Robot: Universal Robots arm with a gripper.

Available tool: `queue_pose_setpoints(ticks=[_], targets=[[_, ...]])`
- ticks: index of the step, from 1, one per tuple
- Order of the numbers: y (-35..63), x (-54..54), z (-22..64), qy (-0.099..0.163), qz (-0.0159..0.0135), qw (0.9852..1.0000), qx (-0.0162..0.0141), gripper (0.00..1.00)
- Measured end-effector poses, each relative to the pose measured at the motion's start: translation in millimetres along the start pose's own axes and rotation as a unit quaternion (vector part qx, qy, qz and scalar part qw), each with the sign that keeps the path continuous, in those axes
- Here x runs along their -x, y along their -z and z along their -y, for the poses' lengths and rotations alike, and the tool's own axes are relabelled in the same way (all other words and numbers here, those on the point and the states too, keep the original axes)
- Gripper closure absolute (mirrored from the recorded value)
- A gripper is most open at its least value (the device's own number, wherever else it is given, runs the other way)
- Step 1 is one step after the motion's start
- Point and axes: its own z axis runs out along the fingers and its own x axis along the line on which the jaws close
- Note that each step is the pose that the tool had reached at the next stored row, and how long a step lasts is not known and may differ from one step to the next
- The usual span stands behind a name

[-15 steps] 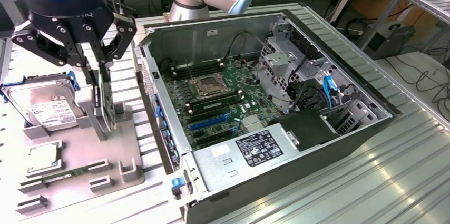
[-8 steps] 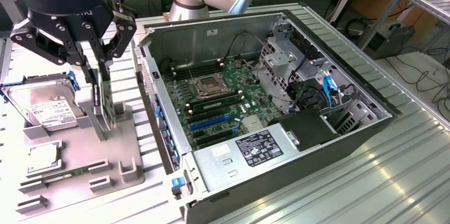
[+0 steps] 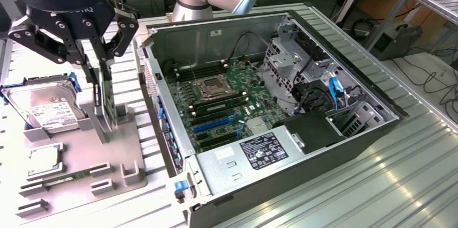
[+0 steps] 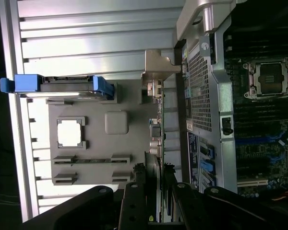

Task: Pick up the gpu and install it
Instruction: 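Pick up the gpu and move the gpu toward the slot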

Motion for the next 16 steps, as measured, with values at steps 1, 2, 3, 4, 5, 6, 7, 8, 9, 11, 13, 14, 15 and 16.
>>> queue_pose_setpoints(ticks=[1,2,3,4,5,6,7,8,9,11,13,14,15,16], targets=[[0.4,0.0,0.0,0.0,0.0,1.0,0.0,0.74],[0.9,0.0,0.0,0.0,0.0,1.0,0.0,0.74],[1.1,0.0,0.0,0.0,0.0,1.0,0.0,0.74],[1.5,0.0,0.0,0.0,0.0,1.0,0.0,0.74],[1.7,0.0,-0.1,0.0,0.0,1.0,0.0,0.74],[2.0,0.0,0.0,0.0,0.0,1.0,0.0,0.74],[2.3,0.0,-0.1,0.0,0.0,1.0,0.0,0.74],[2.7,0.1,-0.1,0.0,0.0,1.0,0.0,0.74],[3.0,0.1,-0.1,0.0,0.0,1.0,0.0,0.74],[3.8,0.1,-0.1,0.0,0.0,1.0,0.0,0.74],[4.7,0.1,-0.1,0.0,0.0,1.0,0.0,0.74],[5.1,0.1,-0.2,0.0,0.0,1.0,0.0,0.74],[5.6,0.1,-0.2,0.0,0.0,1.0,0.0,0.74],[6.6,0.1,-0.2,0.0,0.0,1.0,0.0,0.74]])
